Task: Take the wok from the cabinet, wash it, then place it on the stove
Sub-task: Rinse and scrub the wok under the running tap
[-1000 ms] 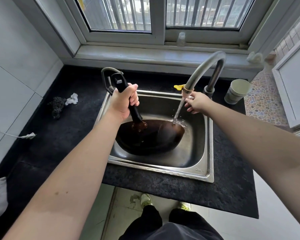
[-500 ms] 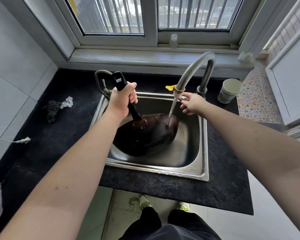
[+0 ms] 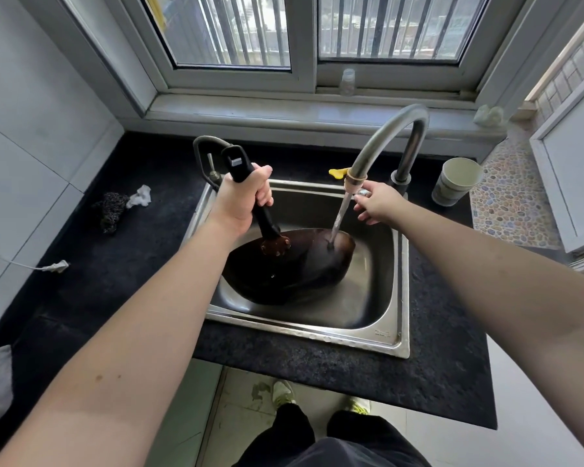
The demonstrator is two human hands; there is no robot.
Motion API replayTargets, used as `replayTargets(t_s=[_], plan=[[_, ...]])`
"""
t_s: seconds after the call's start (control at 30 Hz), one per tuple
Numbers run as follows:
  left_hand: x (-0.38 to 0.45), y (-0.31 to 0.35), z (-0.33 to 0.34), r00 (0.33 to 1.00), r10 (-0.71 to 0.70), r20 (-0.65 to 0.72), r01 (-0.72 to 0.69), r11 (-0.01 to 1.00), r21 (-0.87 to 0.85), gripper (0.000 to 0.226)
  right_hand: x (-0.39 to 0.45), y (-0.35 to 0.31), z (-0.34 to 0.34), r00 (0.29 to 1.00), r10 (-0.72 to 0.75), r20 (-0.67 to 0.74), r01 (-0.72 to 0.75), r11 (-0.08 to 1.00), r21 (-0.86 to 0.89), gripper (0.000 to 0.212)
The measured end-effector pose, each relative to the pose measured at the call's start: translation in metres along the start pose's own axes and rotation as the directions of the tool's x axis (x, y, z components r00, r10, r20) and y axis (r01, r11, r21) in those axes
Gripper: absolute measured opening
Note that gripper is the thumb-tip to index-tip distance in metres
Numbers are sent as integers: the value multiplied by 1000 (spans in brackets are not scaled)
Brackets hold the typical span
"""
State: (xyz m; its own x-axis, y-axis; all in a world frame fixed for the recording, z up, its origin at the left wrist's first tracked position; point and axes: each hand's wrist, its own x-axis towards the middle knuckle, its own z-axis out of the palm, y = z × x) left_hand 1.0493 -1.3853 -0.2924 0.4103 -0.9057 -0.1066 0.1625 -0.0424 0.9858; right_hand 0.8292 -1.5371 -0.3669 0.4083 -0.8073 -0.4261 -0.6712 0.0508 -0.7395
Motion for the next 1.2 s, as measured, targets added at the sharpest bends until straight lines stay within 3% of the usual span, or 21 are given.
replayTargets(t_s=[0.23, 0.5, 0.67, 0.97, 1.07, 1.13, 1.2], plan=[[-6, -13, 27, 981, 50, 186, -70, 993, 100, 34, 2, -1, -4, 1000, -30, -2, 30, 999, -34, 39], [-7, 6, 47, 947, 92, 308, -204, 913, 354, 33, 4, 2, -6, 999, -34, 11, 35, 999, -29, 39], [-28, 7, 48, 892, 75, 446, -325, 791, 518, 25, 2, 1, -7, 999, -46, 13, 46, 999, -6, 38], [-61, -18, 43, 841, -30, 541, -334, 757, 561, 22, 5, 5, -6, 997, -71, -8, 71, 997, -6, 37], [-74, -21, 34, 791, -93, 605, -353, 738, 575, 22, 8, 6, -1, 996, -76, -37, 76, 997, -7, 34], [-85, -23, 25, 794, -117, 597, -373, 681, 630, 21, 11, 7, 1, 995, -80, -59, 79, 997, -15, 32], [-95, -22, 16, 827, -81, 556, -429, 548, 718, 16, 14, 6, 2, 993, -91, -75, 89, 996, -31, 32]])
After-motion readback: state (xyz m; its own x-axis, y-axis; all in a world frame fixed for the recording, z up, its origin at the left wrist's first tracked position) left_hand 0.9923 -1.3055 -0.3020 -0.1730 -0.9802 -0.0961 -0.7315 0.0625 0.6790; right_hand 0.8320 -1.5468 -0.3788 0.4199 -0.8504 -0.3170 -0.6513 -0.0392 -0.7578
